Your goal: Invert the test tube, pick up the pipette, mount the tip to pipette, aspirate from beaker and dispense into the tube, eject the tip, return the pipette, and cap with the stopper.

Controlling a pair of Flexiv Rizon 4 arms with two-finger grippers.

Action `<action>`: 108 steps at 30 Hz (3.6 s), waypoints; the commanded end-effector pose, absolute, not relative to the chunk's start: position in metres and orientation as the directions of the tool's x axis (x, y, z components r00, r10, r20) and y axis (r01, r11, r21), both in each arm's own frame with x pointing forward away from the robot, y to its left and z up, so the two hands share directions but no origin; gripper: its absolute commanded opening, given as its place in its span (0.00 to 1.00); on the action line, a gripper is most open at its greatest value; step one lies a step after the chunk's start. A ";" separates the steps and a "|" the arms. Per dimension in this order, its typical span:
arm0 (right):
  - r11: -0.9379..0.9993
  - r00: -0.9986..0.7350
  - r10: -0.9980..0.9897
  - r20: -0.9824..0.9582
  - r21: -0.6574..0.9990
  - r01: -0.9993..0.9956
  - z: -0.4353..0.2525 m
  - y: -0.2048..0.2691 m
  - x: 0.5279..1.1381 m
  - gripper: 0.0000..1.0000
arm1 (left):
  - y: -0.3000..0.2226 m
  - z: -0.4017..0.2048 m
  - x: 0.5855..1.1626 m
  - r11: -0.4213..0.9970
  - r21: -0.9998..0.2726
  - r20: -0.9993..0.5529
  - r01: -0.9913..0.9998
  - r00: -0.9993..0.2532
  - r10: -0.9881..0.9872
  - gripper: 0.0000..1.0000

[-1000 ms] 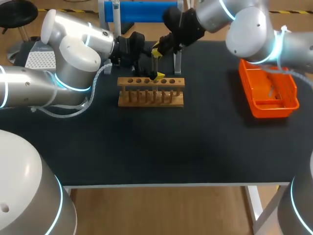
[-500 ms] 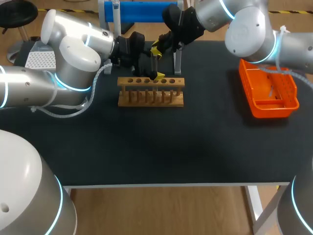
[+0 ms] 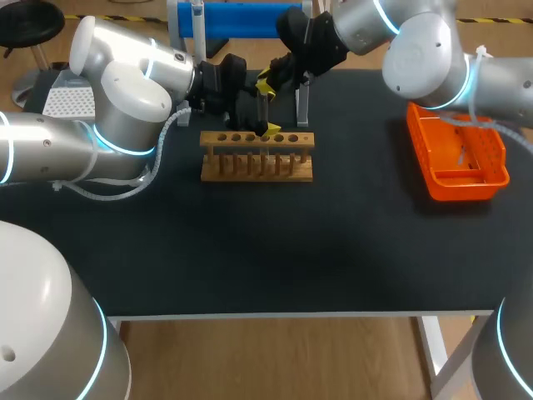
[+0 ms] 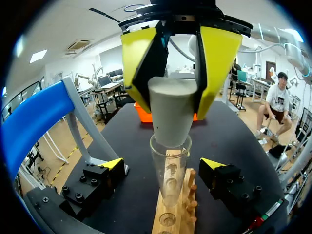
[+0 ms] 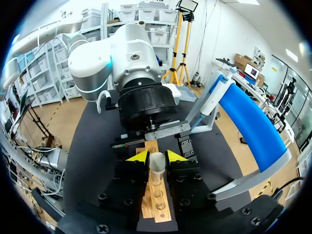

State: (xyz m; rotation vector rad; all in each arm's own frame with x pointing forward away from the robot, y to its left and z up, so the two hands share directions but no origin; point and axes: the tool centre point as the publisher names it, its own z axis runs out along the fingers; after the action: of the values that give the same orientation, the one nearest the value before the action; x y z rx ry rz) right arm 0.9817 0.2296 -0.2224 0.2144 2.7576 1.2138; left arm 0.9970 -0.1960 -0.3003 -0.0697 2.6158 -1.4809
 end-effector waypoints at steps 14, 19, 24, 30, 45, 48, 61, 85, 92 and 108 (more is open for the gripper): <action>0.662 -0.982 0.179 -0.056 0.745 0.078 -0.221 0.231 0.980 0.00 | -0.196 -0.301 0.997 0.515 -0.857 -0.094 0.027 -0.990 -0.106 1.00; 0.667 -0.982 0.184 -0.053 0.740 0.085 -0.226 0.229 0.978 0.00 | -0.196 -0.301 0.997 0.515 -0.857 -0.094 0.027 -0.990 -0.106 1.00; 0.674 -0.982 0.181 -0.051 0.733 0.087 -0.230 0.229 0.976 0.00 | -0.196 -0.301 0.997 0.515 -0.857 -0.094 0.027 -0.990 -0.106 1.00; 0.680 -0.981 0.186 -0.049 0.728 0.092 -0.239 0.225 0.972 0.00 | -0.196 -0.301 0.997 0.515 -0.857 -0.094 0.027 -0.990 -0.106 1.00; 0.661 -0.978 0.208 -0.030 0.741 0.118 -0.247 0.212 0.972 1.00 | -0.196 -0.301 0.997 0.515 -0.857 -0.094 0.027 -0.990 -0.106 1.00; 0.641 -0.977 0.212 -0.028 0.759 0.118 -0.243 0.209 0.973 1.00 | -0.196 -0.301 0.997 0.515 -0.857 -0.094 0.027 -0.990 -0.106 1.00; 0.551 -0.981 0.189 -0.042 0.832 0.070 -0.226 0.196 0.973 1.00 | -0.196 -0.301 0.997 0.515 -0.857 -0.094 0.027 -0.990 -0.106 1.00; 0.354 -0.994 0.097 -0.049 0.935 -0.011 -0.206 0.208 0.967 1.00 | -0.196 -0.301 0.997 0.515 -0.857 -0.094 0.027 -0.990 -0.106 1.00; 0.291 -0.996 0.073 -0.056 0.956 -0.032 -0.202 0.210 0.966 0.52 | -0.196 -0.301 0.997 0.515 -0.857 -0.094 0.027 -0.990 -0.106 1.00; 0.186 -0.998 0.048 -0.037 0.982 -0.027 -0.199 0.216 0.968 0.00 | -0.196 -0.301 0.997 0.515 -0.857 -0.094 0.027 -0.990 -0.106 1.00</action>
State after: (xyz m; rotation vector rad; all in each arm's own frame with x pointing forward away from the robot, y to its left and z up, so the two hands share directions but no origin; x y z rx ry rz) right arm 0.9649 0.2139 -0.1963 0.0269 2.3768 1.9579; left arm 0.9970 -0.1960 -0.3003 -0.0696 2.6158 -1.4809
